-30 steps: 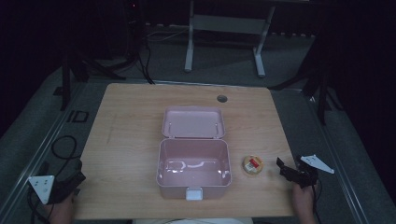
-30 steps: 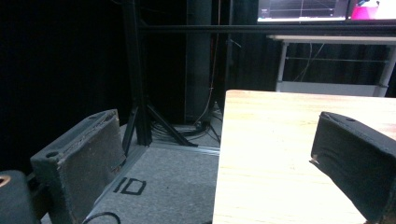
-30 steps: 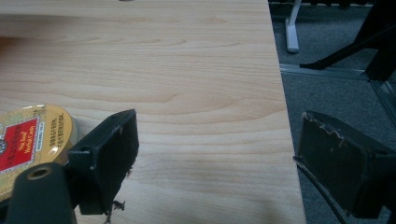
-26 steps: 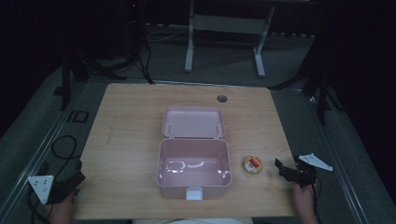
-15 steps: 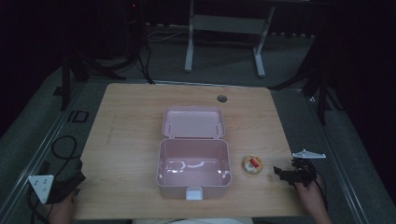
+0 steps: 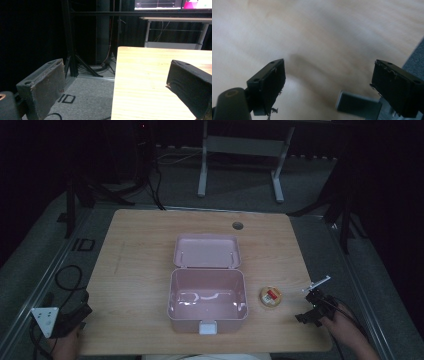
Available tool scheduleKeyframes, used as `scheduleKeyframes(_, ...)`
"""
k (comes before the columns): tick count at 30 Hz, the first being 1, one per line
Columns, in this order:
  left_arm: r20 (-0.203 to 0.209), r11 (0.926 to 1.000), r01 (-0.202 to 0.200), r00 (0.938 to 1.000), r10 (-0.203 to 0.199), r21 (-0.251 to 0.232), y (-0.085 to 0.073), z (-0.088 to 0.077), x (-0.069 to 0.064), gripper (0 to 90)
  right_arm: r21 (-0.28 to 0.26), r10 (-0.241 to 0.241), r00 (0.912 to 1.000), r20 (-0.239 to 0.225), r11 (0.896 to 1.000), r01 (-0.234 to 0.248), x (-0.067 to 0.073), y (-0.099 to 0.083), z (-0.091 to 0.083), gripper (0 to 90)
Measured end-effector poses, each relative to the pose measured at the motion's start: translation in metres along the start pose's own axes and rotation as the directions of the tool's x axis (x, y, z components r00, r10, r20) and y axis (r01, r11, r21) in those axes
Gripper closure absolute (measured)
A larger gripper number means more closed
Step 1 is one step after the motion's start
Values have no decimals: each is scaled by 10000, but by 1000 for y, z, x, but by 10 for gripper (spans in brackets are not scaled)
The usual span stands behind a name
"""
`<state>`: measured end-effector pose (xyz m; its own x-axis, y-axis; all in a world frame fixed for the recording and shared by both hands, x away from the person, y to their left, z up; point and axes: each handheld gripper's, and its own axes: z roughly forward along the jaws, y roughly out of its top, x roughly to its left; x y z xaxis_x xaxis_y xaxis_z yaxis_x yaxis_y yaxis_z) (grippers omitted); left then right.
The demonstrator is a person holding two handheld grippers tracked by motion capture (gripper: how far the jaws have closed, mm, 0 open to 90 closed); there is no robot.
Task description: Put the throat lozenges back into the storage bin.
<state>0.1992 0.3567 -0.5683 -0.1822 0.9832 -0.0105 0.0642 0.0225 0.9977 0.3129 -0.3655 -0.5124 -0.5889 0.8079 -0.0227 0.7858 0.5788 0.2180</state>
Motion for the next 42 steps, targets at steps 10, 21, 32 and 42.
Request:
scheduleKeyframes(10,71,9999,-62,10000,61,131,1,1,-1,26,2232,-2167,9727,-835,9472,2302,14,5,-6,115)
scheduleKeyframes(21,127,9999,-15,9999,13,171,1,1,-1,26,2593,-2683,9548,-1281,9202,2934,16,23,-15,132)
scheduleKeyframes(32,163,9999,-88,9998,86,114,0,1,-1,26,2494,-3210,9403,-1129,9069,3396,21,52,-19,135)
scheduleKeyframes(42,150,9999,-79,9999,78,69,0,0,-1,26,2347,-3880,9138,-1200,8833,4059,32,82,-15,132)
